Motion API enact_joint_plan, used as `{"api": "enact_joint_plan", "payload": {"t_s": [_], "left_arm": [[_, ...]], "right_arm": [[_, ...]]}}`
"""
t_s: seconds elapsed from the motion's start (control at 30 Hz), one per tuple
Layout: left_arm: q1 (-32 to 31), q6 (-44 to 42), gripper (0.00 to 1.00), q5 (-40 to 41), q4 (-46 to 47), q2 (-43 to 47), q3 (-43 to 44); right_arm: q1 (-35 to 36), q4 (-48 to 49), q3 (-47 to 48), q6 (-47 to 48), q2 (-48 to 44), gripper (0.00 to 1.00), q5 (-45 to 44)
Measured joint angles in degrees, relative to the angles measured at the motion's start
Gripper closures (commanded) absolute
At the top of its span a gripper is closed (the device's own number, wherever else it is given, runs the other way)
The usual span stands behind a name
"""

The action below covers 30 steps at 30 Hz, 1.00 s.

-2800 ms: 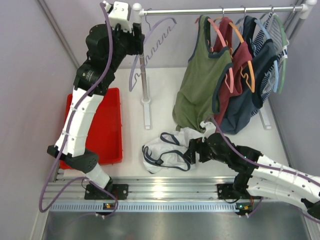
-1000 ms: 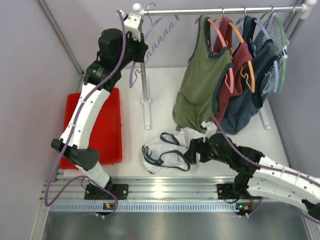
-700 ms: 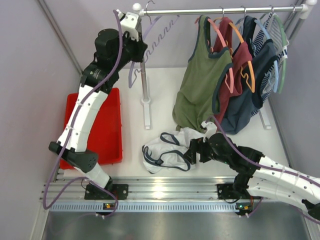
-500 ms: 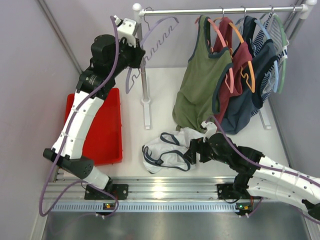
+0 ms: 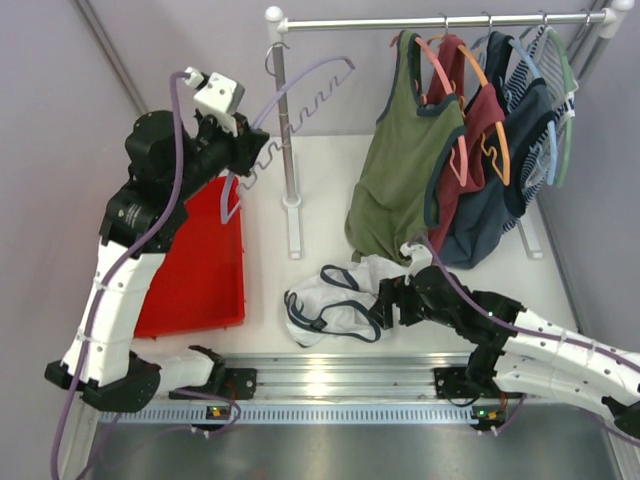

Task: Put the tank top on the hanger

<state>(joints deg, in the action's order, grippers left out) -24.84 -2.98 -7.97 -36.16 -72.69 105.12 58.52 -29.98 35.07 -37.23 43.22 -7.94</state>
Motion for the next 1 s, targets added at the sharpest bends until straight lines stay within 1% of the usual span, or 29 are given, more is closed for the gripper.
{"api": "enact_joint_plan", "payload": {"t_s": [0.07,0.13,0.2,0.27,0.43,0.57,0.73,0.9,1.0], "left_arm": [[0.0,0.1,1.00,-1.7,-1.2,2.8,-2.7],[0.0,0.3,1.00,-3.5,-3.6,5.9,-5.7],[0.0,0.6,1.00,-5.1,-6.5,9.2,-9.2],[0.0,1.2,1.00,-6.6,-9.0,12.8,-13.3],[0.0,1.8,1.00,-10.6,-16.1,22.2,-21.7],[0.0,3.1,1.00,-12.5,-21.2,27.7,-23.8],[0.0,4.9,1.00,-13.4,-25.7,33.6,-25.0],[-0.3,6.3,1.00,-15.1,-28.2,37.0,-26.7],[-0.9,6.6,1.00,-15.8,-28.8,38.1,-28.7]], "right_arm": [[0.0,-0.6,0.3,0.2,0.4,0.22,-0.2],[0.0,-0.9,0.7,0.3,0.6,0.27,-0.2],[0.0,-1.1,0.7,0.7,0.9,0.34,-0.1],[0.0,-1.4,0.7,1.2,1.5,0.38,0.3],[0.6,-1.8,0.7,1.9,1.9,0.38,1.9],[2.9,-1.7,0.8,2.6,4.2,0.39,2.1],[6.5,-1.7,2.3,2.8,10.4,0.39,0.8],[7.5,-2.2,2.7,3.2,13.7,0.47,-2.1],[7.8,-2.7,3.8,3.7,15.9,0.54,-3.4]]}}
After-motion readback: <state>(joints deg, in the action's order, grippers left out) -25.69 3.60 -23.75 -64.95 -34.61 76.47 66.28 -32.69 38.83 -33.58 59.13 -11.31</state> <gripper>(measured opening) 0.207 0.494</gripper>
